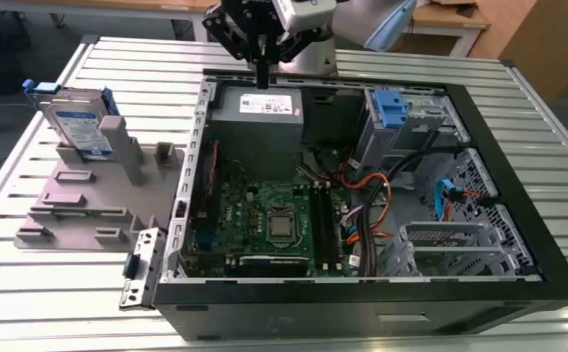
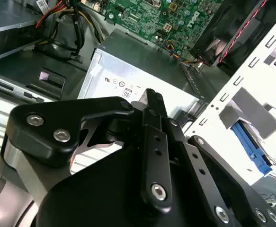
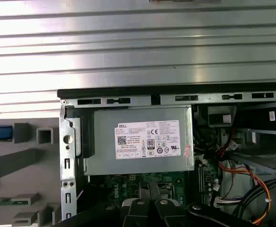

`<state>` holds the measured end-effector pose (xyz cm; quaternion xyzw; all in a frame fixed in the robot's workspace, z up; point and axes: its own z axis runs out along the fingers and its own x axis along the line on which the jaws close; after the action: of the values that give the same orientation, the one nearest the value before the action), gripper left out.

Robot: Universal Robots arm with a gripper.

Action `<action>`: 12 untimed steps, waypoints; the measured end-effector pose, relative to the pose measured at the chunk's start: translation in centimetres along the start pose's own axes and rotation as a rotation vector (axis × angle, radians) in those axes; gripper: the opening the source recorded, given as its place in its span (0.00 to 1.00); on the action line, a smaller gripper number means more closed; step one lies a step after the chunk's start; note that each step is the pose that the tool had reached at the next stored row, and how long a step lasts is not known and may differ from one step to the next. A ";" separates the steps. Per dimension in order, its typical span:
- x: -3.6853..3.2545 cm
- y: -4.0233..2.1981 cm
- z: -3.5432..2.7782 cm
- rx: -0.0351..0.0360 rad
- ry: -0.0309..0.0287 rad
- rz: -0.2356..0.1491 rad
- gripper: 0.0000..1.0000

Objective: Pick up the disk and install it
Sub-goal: 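Reach for the disk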

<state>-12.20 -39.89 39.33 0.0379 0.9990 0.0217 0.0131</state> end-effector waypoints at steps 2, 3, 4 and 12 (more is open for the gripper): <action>0.00 0.00 0.00 0.0000 0.0000 0.000 0.11; 0.00 0.00 0.00 0.0000 0.0000 0.000 0.11; 0.00 0.00 0.00 0.0001 0.0000 0.000 0.11; 0.03 0.00 0.00 0.0001 0.0000 0.000 0.11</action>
<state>-12.23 -39.89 39.33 0.0379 0.9990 0.0217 0.0131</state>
